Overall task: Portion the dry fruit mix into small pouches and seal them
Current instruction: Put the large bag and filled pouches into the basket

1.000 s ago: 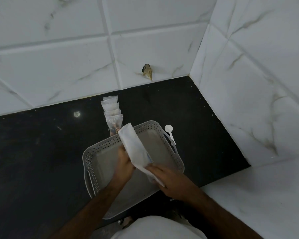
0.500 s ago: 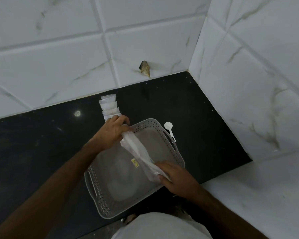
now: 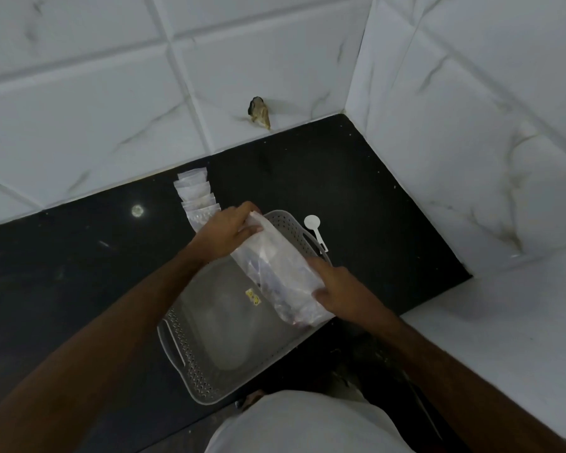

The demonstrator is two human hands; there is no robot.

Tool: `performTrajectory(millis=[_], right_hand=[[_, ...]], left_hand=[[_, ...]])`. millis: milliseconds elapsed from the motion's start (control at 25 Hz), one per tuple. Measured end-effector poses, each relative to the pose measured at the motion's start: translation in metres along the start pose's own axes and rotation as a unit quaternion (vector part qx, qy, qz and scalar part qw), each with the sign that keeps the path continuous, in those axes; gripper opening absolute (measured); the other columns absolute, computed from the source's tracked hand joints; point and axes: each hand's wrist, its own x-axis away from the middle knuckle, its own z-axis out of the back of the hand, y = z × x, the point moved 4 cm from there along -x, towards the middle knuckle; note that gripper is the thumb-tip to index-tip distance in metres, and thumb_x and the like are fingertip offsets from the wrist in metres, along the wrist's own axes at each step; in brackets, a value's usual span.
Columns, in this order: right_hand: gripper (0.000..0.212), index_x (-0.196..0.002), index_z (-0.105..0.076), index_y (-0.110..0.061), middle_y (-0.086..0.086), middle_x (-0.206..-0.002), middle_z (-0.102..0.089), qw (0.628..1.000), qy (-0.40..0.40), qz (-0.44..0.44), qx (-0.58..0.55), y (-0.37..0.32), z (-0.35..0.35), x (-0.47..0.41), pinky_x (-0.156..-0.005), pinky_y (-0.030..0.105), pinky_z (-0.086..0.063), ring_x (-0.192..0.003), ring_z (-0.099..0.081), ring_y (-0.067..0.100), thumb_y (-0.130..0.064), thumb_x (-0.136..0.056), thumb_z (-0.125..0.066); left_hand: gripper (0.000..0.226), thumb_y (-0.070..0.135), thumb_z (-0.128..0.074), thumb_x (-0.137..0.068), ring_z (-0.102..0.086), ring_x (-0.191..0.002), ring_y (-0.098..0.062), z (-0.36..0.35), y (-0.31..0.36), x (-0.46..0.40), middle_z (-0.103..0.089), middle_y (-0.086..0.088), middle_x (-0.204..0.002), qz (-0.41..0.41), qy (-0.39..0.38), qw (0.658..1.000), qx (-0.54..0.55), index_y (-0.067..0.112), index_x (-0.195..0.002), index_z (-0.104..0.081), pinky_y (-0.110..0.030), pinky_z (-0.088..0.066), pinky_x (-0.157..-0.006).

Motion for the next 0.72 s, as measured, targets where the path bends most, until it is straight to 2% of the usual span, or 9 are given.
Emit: performTrajectory(millis=[40,120,200,280,360,440,520,640,720], right_hand=[[0.071,-0.150,-0.027,-0.037,0.016,-0.125,-0.063,1.000,0.014,-0.010,0.012,0.003,0.001,-0.001,-0.092,0.047,-0.057,-0.104,-0.067,0.032,-0.011,-0.091,-0.057],[0.072,-0.155,-0.022,-0.040,0.016,-0.133,-0.059,0.999,0.022,-0.020,0.037,0.008,0.004,-0.003,-0.099,0.048,-0.053,-0.113,-0.063,0.032,-0.012,-0.096,-0.054],[0.071,-0.160,-0.018,-0.034,0.014,-0.143,-0.051,0.998,0.022,-0.025,0.048,0.011,0.009,-0.003,-0.108,0.044,-0.045,-0.126,-0.056,0.031,-0.013,-0.101,-0.051],[0.069,-0.160,-0.014,-0.031,0.013,-0.146,-0.049,0.998,0.032,-0.025,0.052,0.014,0.015,-0.003,-0.111,0.041,-0.040,-0.130,-0.053,0.029,-0.014,-0.103,-0.049],[0.071,-0.160,-0.011,-0.032,0.014,-0.143,-0.051,0.997,0.038,-0.026,0.057,0.016,0.017,-0.002,-0.109,0.041,-0.042,-0.127,-0.055,0.029,-0.014,-0.103,-0.049],[0.074,-0.161,-0.009,-0.032,0.013,-0.141,-0.053,0.997,0.040,-0.036,0.056,0.016,0.017,0.000,-0.106,0.039,-0.045,-0.124,-0.057,0.028,-0.013,-0.103,-0.051],[0.079,-0.161,-0.007,-0.032,0.013,-0.138,-0.055,0.997,0.039,-0.048,0.050,0.016,0.017,0.002,-0.101,0.037,-0.047,-0.119,-0.059,0.027,-0.012,-0.100,-0.053],[0.083,-0.161,-0.005,-0.027,0.015,-0.139,-0.054,0.995,0.017,-0.051,0.081,0.017,0.015,-0.002,-0.100,0.038,-0.047,-0.119,-0.059,0.028,-0.012,-0.098,-0.057],[0.078,-0.161,-0.009,-0.026,0.015,-0.141,-0.053,0.993,-0.012,-0.052,0.108,0.015,0.018,-0.006,-0.101,0.038,-0.045,-0.122,-0.058,0.030,-0.014,-0.100,-0.055]], left_hand=[[0.040,0.045,-0.059,-0.098,-0.058,-0.113,-0.019,-0.003,0.000,-0.001,-0.059,0.000,-0.127,0.004,0.001,1.000,-0.030,0.034,-0.133,-0.043,-0.051,-0.047,-0.106],[0.066,0.045,-0.066,-0.093,-0.048,-0.129,-0.024,-0.008,0.003,0.000,-0.049,-0.003,-0.144,0.003,0.032,0.997,-0.076,0.028,-0.148,-0.034,-0.051,-0.036,-0.114],[0.082,0.041,-0.074,-0.086,-0.043,-0.134,-0.028,-0.009,0.013,0.005,-0.042,-0.007,-0.149,-0.006,0.113,0.986,-0.121,0.022,-0.153,-0.031,-0.051,-0.036,-0.113],[0.077,0.035,-0.078,-0.082,-0.046,-0.128,-0.031,-0.012,0.024,0.014,-0.045,-0.010,-0.142,0.003,0.211,0.966,-0.148,0.021,-0.147,-0.038,-0.048,-0.039,-0.106],[0.059,0.031,-0.077,-0.084,-0.052,-0.115,-0.029,-0.025,0.035,0.025,-0.051,-0.010,-0.130,0.001,0.251,0.957,-0.144,0.020,-0.135,-0.049,-0.040,-0.040,-0.096],[0.053,0.032,-0.075,-0.086,-0.055,-0.117,-0.027,-0.052,0.039,0.034,-0.054,-0.008,-0.131,0.000,0.207,0.971,-0.120,0.019,-0.133,-0.054,-0.036,-0.041,-0.097],[0.070,0.047,-0.071,-0.087,-0.049,-0.130,-0.028,-0.078,0.032,0.035,-0.048,-0.009,-0.146,0.029,0.143,0.986,-0.084,0.018,-0.145,-0.046,-0.043,-0.041,-0.107],[0.101,0.076,-0.049,-0.081,-0.039,-0.143,-0.030,-0.103,0.023,0.027,-0.033,-0.010,-0.161,0.044,0.070,0.990,-0.114,0.015,-0.158,-0.027,-0.050,-0.038,-0.115],[0.101,0.079,-0.046,-0.081,-0.041,-0.141,-0.029,-0.106,0.029,0.024,-0.035,-0.009,-0.160,0.045,0.069,0.987,-0.139,0.016,-0.158,-0.028,-0.047,-0.039,-0.111]])
